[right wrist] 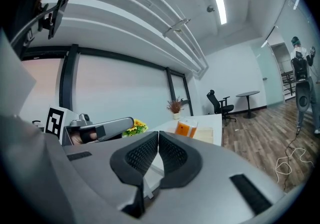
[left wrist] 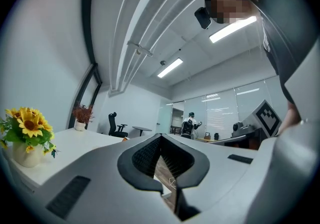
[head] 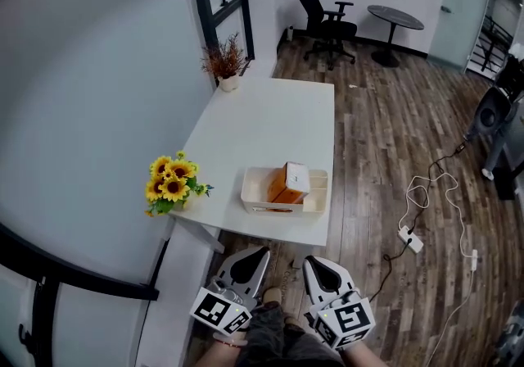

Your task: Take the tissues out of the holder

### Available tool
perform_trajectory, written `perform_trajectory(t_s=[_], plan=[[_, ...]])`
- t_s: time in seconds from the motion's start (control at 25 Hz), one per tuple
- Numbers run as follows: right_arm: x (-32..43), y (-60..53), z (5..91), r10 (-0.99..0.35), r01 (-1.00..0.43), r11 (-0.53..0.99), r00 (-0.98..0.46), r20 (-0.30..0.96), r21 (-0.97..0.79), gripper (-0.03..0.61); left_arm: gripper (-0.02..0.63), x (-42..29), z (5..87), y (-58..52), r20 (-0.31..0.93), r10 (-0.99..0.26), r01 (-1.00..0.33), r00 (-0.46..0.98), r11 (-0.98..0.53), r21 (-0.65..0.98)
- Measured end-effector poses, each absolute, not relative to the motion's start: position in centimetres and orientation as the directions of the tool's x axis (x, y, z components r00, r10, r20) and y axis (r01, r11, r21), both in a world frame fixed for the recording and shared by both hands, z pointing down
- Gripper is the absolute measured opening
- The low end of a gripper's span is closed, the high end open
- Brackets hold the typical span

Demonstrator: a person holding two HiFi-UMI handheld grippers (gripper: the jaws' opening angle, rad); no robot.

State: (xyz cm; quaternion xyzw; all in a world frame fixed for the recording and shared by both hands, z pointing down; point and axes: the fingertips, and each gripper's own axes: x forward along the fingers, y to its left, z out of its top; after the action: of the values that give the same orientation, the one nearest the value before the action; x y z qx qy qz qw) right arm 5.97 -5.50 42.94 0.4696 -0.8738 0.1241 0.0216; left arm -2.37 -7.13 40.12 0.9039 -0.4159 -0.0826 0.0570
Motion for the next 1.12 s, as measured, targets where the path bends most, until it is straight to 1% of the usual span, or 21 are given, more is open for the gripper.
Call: perform_trajectory(t_s=[0.08, 0.28, 0.52, 0.72, 0.84, 0.96, 1.12], plan=[[5.8, -6.3, 42.8, -0.808, -0.828, 0.525, -0.558, 0.191, -0.199, 0.006, 0.008, -2.2, 39.9, -8.1, -0.108, -0.749, -0.731, 0.654, -0.662, 0.165], [5.4, -9.7, 43.5, -0.832, -0.85, 0.496, -0.523, 0.184, -0.177, 0.006, 0.008, -2.5, 40.3, -11.2, -0.104, -0.733, -0.714, 0.672, -0.679, 0.171], [4.8, -12.9, 44.4, -0.831, -0.864, 0.475, -0.503, 0.238, -0.169, 0.008, 0.008, -3.3, 41.4, -14.6, -0.095, -0.728, -0.706, 0.679, -0.683, 0.187], [4.5, -15.4, 44.8, -0.836, -0.874, 0.465, -0.487, 0.254, -0.145, 0.008, 0.008, -3.8, 42.2, -16.9, -0.089, -0.726, -0.702, 0.682, -0.684, 0.201], [4.2, -16.9, 45.2, -0.841, -0.874, 0.463, -0.485, 0.24, -0.145, 0.009, 0.008, -4.1, 42.7, -18.4, -0.085, -0.727, -0.701, 0.682, -0.682, 0.209], [4.2, -18.3, 45.2, -0.845, -0.883, 0.444, -0.469, 0.258, -0.151, 0.035, 0.008, -4.4, 43.1, -19.8, -0.08, -0.728, -0.701, 0.681, -0.679, 0.216], [4.1, -20.2, 45.4, -0.858, -0.89, 0.433, -0.456, 0.238, -0.145, 0.075, 0.008, -4.5, 43.8, -21.3, -0.076, -0.729, -0.702, 0.681, -0.678, 0.219]])
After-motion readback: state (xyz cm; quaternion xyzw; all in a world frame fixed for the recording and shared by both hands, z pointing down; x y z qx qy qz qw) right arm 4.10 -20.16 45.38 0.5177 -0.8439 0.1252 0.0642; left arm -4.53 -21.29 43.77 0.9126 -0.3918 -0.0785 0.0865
